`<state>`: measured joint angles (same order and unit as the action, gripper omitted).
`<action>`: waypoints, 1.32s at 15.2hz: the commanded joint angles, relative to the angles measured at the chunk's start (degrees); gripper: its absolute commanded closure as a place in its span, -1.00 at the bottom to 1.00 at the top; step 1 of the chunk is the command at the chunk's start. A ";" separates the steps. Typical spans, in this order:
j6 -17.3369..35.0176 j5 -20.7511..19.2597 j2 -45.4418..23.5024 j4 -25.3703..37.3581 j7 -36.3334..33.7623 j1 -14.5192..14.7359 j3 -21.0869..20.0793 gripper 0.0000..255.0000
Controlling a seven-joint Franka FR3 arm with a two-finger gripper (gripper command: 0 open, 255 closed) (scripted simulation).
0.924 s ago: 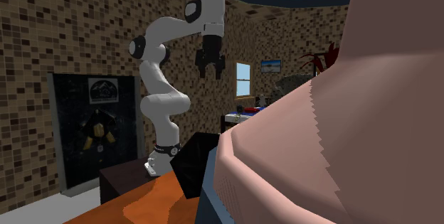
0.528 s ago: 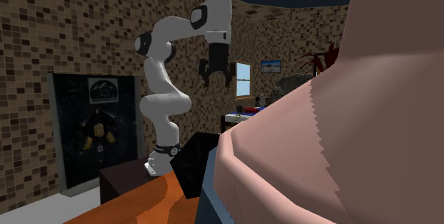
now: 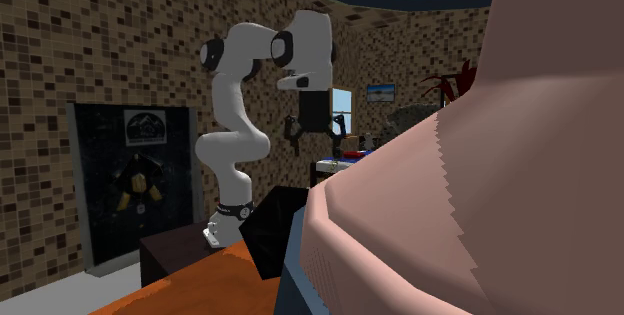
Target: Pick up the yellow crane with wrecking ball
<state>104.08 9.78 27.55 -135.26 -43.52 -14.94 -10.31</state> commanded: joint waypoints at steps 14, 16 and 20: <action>16.15 3.52 -8.46 -7.09 -19.43 -6.20 -1.49 -1.00; 16.27 3.54 -8.41 -7.26 -19.37 -6.20 -1.47 1.00; 16.29 3.55 -8.42 -7.27 -19.39 -6.19 -1.49 1.00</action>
<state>120.35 13.33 19.14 -142.51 -62.91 -21.13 -11.80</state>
